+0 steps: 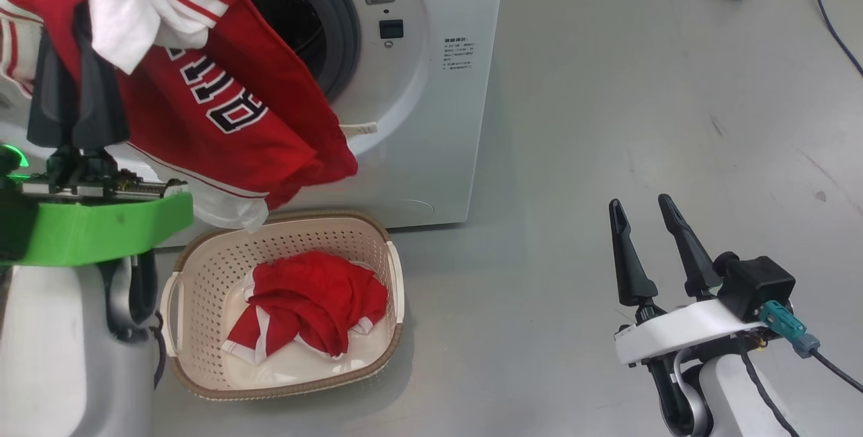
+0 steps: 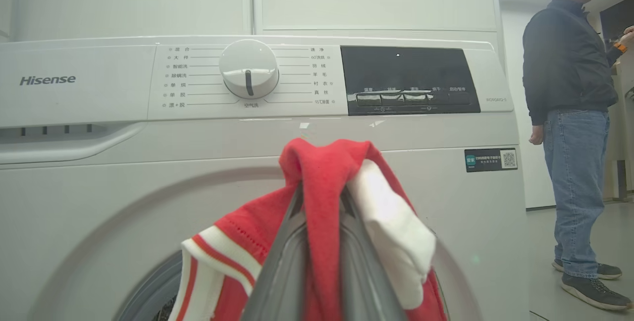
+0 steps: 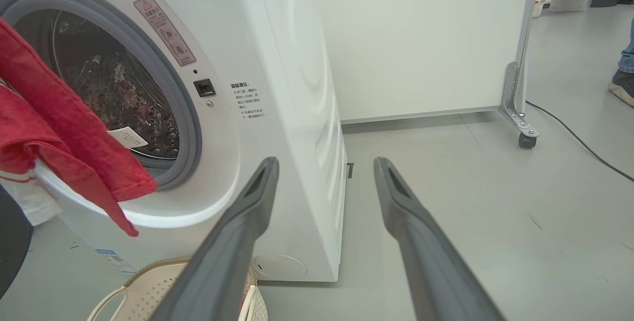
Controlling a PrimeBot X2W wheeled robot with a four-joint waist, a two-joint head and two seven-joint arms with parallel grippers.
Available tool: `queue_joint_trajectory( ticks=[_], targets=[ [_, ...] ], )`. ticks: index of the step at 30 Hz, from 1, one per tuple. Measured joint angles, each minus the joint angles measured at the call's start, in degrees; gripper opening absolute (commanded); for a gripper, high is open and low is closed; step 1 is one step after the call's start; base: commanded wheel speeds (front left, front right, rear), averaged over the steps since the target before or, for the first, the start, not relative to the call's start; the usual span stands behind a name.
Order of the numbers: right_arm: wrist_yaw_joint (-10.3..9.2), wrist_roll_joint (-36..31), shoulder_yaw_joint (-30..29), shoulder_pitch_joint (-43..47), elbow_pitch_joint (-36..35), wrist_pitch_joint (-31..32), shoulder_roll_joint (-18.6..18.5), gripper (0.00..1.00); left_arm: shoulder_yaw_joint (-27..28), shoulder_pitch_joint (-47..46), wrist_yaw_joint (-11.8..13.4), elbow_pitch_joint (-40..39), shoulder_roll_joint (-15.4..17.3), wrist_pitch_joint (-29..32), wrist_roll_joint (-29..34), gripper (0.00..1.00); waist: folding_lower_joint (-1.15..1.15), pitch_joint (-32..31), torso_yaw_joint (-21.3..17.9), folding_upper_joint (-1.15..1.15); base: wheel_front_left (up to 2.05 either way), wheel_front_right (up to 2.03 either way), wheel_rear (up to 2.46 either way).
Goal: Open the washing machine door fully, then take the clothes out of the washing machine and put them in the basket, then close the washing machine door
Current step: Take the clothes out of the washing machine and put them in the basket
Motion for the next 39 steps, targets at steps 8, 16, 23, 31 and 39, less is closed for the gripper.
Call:
queue_joint_trajectory(
  ticks=[8,16,23,31,39],
  targets=[
    [0.00,0.0,0.2,0.5,-0.1,0.0,0.0,1.00,-3.3,6.4,0.0,2.6,0.0,0.0,0.1,0.00,0.00,0.2,0.1,0.00,0.00,0.00,0.00],
    [0.00,-0.1,0.7,0.5,-0.9,0.0,0.0,1.00,-5.4,11.8,0.0,7.9,0.5,1.3,0.6,0.00,0.00,2.4,-0.3,0.00,0.00,0.00,0.00],
    [0.00,-0.2,0.8,0.3,-1.4,0.0,-0.1,1.00,-5.4,12.8,0.0,12.5,1.2,2.2,0.7,0.00,0.00,4.9,-1.3,0.00,0.00,0.00,0.00],
    [0.00,-0.2,1.1,-1.1,-1.9,0.0,-0.1,1.00,-5.4,12.6,0.0,18.4,2.6,3.6,1.1,0.00,0.00,8.1,-2.8,0.00,0.00,0.00,0.00],
    [0.00,-0.2,1.4,-2.3,-2.4,0.0,-0.1,1.00,-5.1,9.7,0.0,24.6,4.0,4.7,1.8,0.00,0.00,11.6,-4.8,0.00,0.00,0.00,0.00]
  ],
)
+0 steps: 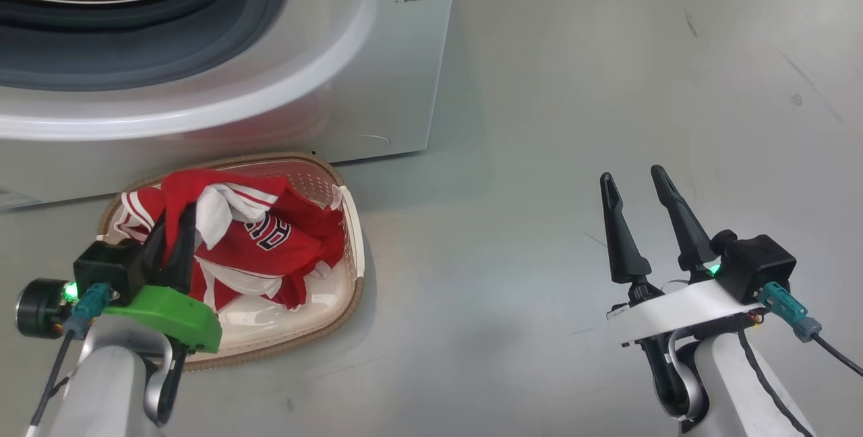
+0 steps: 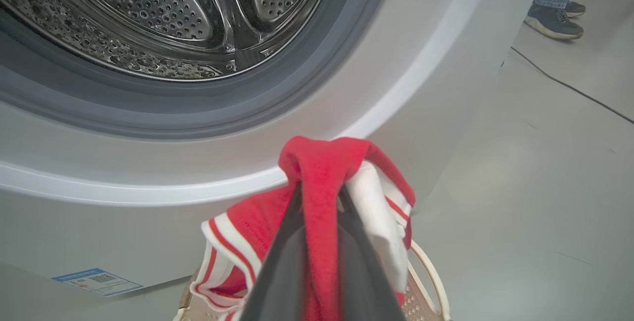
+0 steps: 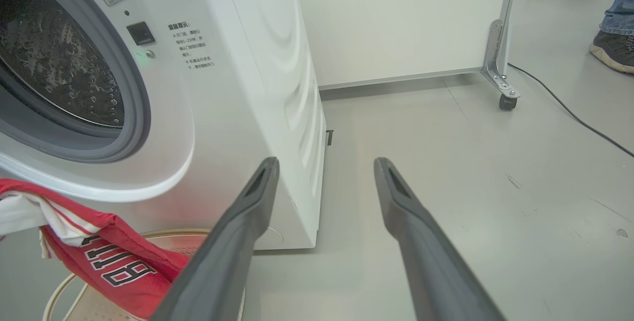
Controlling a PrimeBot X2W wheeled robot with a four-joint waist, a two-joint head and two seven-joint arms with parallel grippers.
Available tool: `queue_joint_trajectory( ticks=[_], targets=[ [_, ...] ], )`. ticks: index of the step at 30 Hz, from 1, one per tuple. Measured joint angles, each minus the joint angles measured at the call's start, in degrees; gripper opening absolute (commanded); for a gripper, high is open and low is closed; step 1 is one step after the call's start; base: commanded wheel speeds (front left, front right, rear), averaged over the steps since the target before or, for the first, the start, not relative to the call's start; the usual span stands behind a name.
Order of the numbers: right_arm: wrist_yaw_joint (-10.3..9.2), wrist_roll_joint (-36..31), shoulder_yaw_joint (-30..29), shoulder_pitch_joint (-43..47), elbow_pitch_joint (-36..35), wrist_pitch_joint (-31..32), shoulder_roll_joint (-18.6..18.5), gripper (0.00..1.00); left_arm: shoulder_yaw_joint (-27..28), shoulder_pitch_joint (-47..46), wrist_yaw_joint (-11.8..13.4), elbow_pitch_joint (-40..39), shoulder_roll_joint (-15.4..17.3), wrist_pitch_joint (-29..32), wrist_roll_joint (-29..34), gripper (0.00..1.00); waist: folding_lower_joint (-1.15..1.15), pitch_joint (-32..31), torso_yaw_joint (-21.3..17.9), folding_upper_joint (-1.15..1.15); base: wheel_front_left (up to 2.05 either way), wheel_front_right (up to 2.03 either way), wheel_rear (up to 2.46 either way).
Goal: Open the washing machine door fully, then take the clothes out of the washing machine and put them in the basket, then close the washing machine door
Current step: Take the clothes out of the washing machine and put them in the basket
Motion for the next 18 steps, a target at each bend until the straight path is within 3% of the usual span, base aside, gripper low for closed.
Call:
queue_joint_trajectory(
  ticks=[18],
  targets=[
    [0.00,-0.4,-0.6,-1.9,-0.4,0.0,-0.5,1.00,2.8,-5.7,1.3,16.6,2.0,2.1,0.8,0.00,0.00,6.5,-3.0,0.00,0.00,0.00,0.00]
  ],
)
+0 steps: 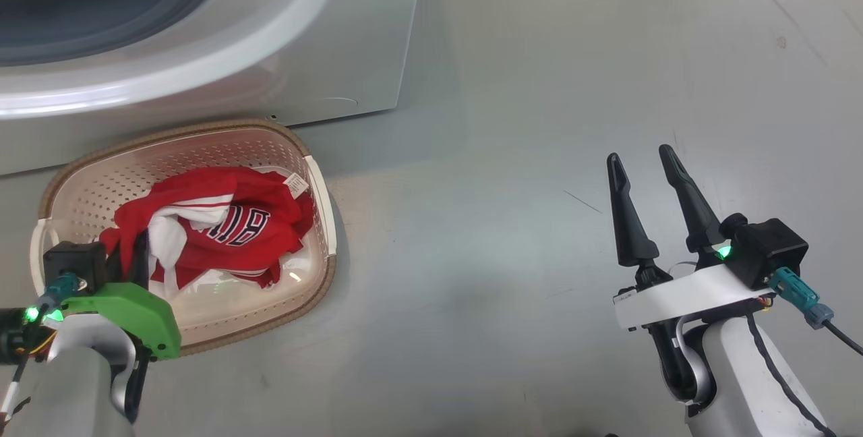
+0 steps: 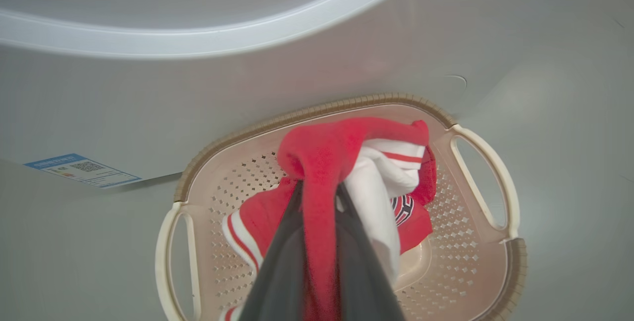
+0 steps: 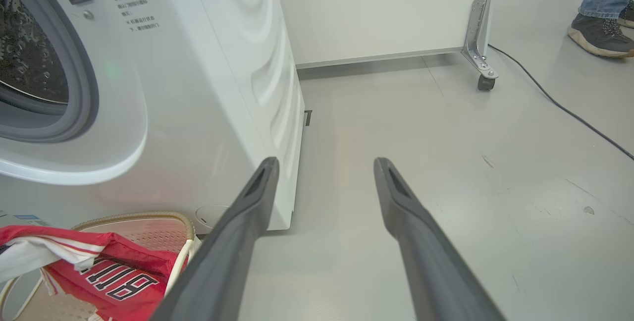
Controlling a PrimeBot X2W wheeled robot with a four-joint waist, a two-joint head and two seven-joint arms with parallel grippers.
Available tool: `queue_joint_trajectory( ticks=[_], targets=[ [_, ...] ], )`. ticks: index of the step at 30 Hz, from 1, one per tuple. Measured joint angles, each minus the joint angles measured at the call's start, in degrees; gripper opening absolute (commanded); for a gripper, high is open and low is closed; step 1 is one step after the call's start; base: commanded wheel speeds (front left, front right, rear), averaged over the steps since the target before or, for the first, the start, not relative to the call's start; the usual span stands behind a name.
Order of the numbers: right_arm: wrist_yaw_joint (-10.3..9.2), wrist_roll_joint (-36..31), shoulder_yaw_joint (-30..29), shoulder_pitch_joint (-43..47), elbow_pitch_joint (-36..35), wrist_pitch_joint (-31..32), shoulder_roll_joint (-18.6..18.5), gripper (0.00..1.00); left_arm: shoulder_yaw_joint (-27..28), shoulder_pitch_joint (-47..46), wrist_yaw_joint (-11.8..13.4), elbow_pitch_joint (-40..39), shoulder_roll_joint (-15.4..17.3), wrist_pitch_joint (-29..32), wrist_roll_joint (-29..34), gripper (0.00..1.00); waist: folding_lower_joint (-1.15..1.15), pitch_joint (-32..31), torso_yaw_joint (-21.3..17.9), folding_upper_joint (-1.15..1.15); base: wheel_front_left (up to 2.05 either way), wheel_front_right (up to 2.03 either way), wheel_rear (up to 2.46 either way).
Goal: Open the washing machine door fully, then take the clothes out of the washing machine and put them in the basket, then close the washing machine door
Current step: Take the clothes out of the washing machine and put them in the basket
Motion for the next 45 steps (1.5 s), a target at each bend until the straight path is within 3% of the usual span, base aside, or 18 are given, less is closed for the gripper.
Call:
queue_joint_trajectory(
  ticks=[8,26,27,28,36,45],
  targets=[
    [0.00,-0.5,-0.1,-1.0,-0.7,0.0,-0.3,1.00,4.2,-3.6,0.7,7.0,-2.4,2.7,-6.3,0.00,0.00,2.3,-0.2,0.00,0.00,0.00,0.00],
    [0.00,-0.9,-0.2,-2.5,-1.2,0.0,-0.4,1.00,5.8,-10.9,1.8,17.6,-2.1,6.0,-7.7,0.00,0.00,7.1,-1.5,0.00,0.00,0.00,0.00],
    [0.00,-0.9,-0.3,-2.5,-1.2,0.0,-0.4,1.00,5.7,-11.1,1.8,18.0,-2.1,6.0,-7.7,0.27,0.00,7.1,-1.6,0.00,0.00,0.00,0.00],
    [0.00,-0.9,-0.3,-2.6,-1.2,0.0,-0.4,1.00,5.6,-11.3,1.8,18.4,-2.0,6.0,-7.7,1.00,0.00,7.2,-1.6,0.00,0.00,0.00,0.00],
    [0.00,-0.9,-0.9,-3.3,-0.8,0.0,-0.3,1.00,4.2,-12.0,1.2,22.3,-2.1,5.6,-7.6,1.00,0.00,6.0,-1.0,0.00,0.00,0.00,0.00],
    [0.00,-1.0,-1.0,-3.3,0.2,0.0,-0.2,1.00,2.8,-12.0,-0.1,23.3,-2.5,1.0,-6.7,1.00,0.00,2.6,0.4,0.00,0.00,0.00,0.00]
  ],
)
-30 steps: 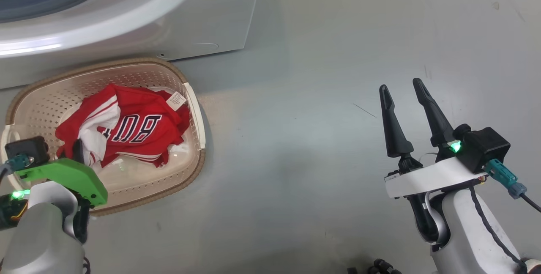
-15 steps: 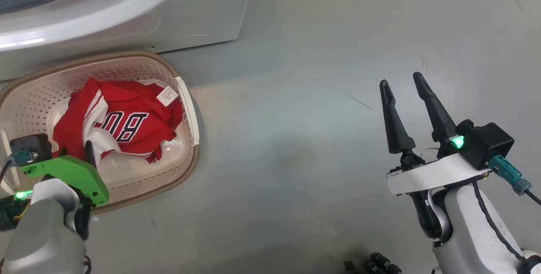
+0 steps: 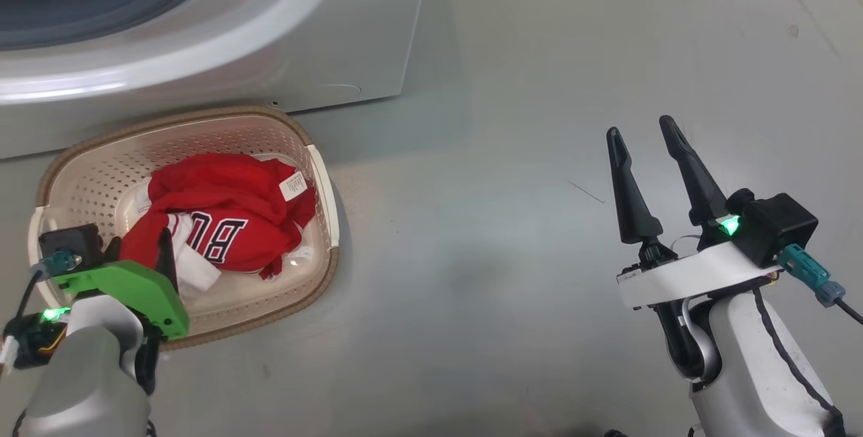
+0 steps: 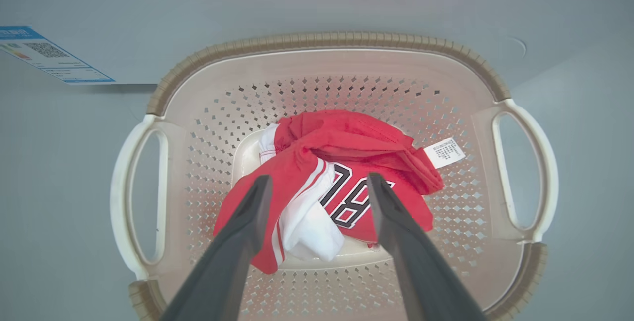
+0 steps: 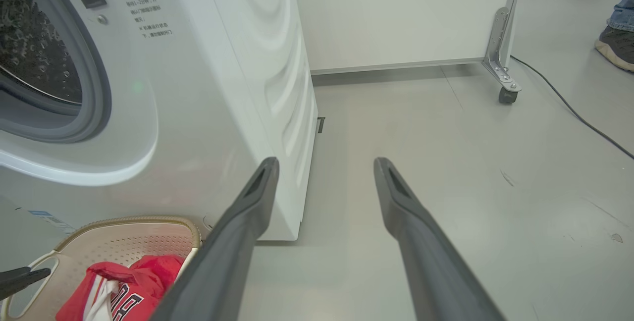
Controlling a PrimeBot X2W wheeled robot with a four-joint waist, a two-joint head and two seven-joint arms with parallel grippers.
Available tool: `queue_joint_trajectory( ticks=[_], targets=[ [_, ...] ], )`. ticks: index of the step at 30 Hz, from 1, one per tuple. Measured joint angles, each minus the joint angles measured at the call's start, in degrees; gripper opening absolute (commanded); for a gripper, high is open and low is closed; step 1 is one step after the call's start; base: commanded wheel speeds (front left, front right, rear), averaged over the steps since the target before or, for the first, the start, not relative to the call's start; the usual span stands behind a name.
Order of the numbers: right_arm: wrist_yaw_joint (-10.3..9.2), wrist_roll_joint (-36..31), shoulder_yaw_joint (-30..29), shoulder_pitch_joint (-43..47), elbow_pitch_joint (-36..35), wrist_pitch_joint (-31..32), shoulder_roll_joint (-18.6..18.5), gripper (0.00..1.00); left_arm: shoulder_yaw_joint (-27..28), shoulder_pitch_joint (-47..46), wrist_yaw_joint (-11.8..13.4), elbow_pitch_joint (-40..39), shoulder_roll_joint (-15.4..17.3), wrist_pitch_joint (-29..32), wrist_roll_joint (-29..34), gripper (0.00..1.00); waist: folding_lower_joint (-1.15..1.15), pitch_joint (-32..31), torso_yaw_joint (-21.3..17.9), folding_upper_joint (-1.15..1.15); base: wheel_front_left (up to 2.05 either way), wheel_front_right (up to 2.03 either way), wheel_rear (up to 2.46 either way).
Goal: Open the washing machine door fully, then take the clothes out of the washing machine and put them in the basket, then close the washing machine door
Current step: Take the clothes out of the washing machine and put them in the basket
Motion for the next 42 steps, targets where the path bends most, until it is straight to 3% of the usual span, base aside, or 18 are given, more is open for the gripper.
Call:
queue_joint_trajectory(
  ticks=[12,28,42],
  targets=[
    [0.00,0.0,-2.7,0.5,1.9,0.0,-0.6,1.00,-4.7,0.0,-1.2,-2.9,-3.4,-6.8,1.6,1.00,0.00,-7.3,3.6,0.00,0.00,0.00,0.00],
    [0.00,0.1,-3.6,5.2,3.1,0.0,-1.0,1.00,-8.2,4.2,-1.3,-14.9,-4.9,-7.4,0.4,1.00,0.00,-17.4,10.1,0.00,0.00,0.00,0.00],
    [0.00,0.4,-3.6,8.7,3.3,0.0,-0.9,1.00,-6.8,13.0,-1.5,-27.6,-4.9,-7.4,-0.9,1.00,0.00,-24.1,13.4,0.00,0.00,0.00,0.00]
  ],
)
